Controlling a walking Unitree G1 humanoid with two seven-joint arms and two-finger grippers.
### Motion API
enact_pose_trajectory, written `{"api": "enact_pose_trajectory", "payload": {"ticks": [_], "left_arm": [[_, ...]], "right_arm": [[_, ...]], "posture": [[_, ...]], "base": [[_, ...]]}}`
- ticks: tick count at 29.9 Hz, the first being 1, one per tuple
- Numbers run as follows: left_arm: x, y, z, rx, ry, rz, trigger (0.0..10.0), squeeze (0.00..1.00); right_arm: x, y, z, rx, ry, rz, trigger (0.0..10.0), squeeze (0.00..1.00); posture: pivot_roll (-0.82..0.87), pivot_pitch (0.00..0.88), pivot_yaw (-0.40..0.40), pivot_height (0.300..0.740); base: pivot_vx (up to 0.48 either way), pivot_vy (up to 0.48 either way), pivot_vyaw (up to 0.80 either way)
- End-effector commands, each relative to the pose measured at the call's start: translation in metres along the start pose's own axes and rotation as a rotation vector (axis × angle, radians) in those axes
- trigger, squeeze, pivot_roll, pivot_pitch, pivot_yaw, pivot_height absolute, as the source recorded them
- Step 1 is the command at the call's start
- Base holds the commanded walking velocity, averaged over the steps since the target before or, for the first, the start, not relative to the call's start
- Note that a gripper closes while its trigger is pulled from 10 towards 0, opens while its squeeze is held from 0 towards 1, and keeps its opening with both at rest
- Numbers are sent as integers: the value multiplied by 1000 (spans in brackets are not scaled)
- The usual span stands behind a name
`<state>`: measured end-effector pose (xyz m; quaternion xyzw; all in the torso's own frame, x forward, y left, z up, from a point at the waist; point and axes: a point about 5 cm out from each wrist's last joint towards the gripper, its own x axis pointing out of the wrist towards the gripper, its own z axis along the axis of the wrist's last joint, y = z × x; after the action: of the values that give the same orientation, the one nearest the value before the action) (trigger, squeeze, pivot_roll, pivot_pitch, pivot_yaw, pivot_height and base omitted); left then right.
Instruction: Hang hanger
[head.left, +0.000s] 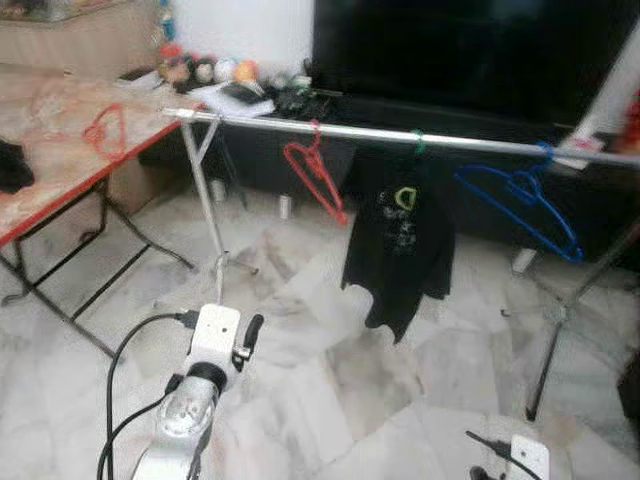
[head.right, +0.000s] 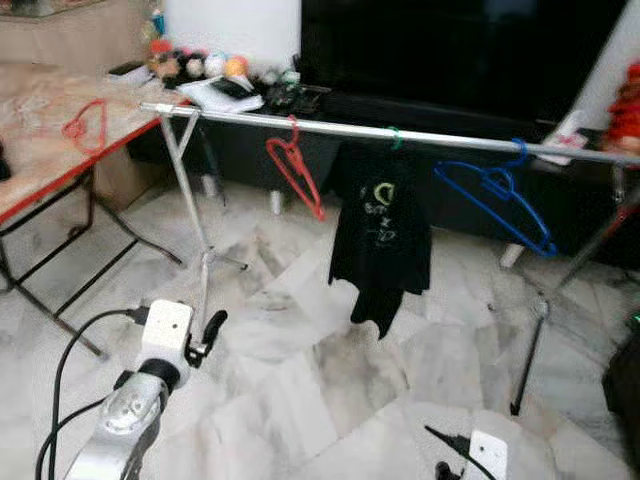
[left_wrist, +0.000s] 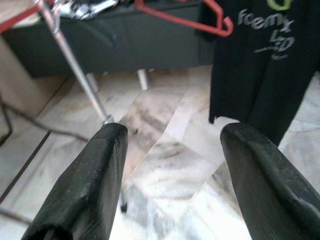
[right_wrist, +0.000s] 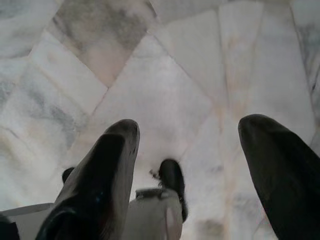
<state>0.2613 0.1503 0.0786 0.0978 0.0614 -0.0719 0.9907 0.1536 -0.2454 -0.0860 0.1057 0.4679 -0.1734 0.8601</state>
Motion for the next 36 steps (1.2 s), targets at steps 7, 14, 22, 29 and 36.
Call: {"api": "enact_pose_trajectory", "payload": {"ticks": [7, 14, 22, 29, 36], "left_arm": [[1, -5, 6, -4, -22, -26, 10000, 0], [3, -5, 9, 2, -33, -34, 10000, 0], [4, -5, 12, -6, -36, -25, 10000, 0], [5, -2, 14, 7, -42, -24, 10000, 0], [5, -2, 16, 13, -48, -32, 10000, 0]], "right_arm": [[-2, -2, -10, 3, 31, -10, 10000, 0], [-1, 1, -12, 4, 34, -7, 10000, 0], [-1, 3, -13, 13, 37, -4, 10000, 0], [-2, 6, -16, 20, 44, -2, 10000, 0], [-2, 8, -17, 29, 45, -2, 10000, 0]], "posture": [[18, 0, -7, 740], [19, 0, -3, 740], [31, 0, -1, 740], [39, 0, 6, 740], [34, 0, 15, 740]], "base": [[0, 69, -781], [0, 69, -775], [0, 240, -775], [0, 379, -774], [0, 0, -769]]}}
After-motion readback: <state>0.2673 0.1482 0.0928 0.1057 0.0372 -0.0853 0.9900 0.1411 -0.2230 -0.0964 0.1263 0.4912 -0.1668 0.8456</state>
